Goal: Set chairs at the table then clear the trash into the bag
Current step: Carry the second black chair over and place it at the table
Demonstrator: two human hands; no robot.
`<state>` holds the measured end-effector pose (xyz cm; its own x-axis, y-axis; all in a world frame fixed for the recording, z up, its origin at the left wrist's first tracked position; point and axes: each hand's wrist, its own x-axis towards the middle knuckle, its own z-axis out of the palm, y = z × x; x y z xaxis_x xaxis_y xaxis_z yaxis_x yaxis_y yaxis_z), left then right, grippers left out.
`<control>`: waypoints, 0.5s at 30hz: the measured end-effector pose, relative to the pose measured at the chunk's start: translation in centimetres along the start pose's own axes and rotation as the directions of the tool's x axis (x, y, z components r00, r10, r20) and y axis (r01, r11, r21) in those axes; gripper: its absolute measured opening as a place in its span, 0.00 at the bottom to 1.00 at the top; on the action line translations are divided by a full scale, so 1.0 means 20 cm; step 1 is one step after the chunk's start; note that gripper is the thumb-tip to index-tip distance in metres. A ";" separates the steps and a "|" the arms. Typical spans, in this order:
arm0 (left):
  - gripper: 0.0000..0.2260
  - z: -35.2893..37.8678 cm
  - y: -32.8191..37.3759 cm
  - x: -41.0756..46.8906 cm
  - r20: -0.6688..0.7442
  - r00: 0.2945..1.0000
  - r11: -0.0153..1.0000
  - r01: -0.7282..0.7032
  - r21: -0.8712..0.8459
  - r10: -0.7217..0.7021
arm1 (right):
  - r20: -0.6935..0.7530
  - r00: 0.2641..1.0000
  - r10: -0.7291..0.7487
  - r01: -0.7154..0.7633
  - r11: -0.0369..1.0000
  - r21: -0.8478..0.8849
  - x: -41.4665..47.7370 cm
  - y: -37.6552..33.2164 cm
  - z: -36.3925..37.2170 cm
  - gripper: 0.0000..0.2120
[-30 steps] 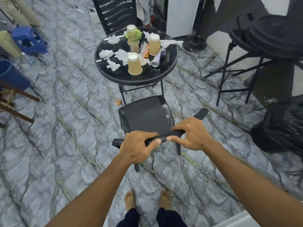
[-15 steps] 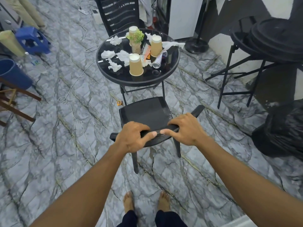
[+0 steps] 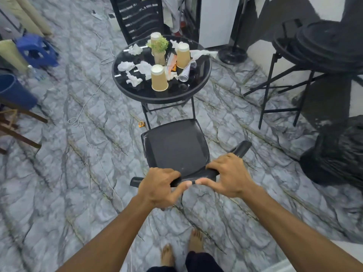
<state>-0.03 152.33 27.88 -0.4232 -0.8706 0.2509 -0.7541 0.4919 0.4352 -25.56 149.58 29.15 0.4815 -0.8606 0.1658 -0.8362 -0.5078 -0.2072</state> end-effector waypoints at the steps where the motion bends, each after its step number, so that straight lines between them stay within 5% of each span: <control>1: 0.27 -0.01 -0.02 0.02 -0.013 1.000 1.000 0.004 0.006 -0.004 | 0.025 1.000 0.003 -0.003 1.000 -0.001 0.04 -0.02 -0.01 0.38; 7: 0.27 -0.09 -0.14 -0.11 -0.040 0.999 0.999 -0.020 -0.037 0.018 | -0.139 0.990 0.015 -0.016 1.000 -0.008 0.03 -0.20 0.06 0.37; 11: 0.28 -0.06 -0.05 0.04 0.037 0.999 1.000 0.005 -0.027 -0.004 | -0.224 0.971 0.082 -0.080 0.997 0.017 -0.01 -0.08 0.01 0.36; 15: 0.26 -0.01 0.01 0.10 -0.035 0.999 0.999 0.035 -0.024 -0.036 | -0.288 0.956 0.052 -0.041 0.998 0.045 0.04 0.02 -0.03 0.36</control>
<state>-0.94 150.77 28.60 -0.3783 -0.8869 0.2652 -0.7561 0.4613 0.4642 -25.64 148.77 29.77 0.3412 -0.8385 0.4250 -0.8425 -0.4732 -0.2573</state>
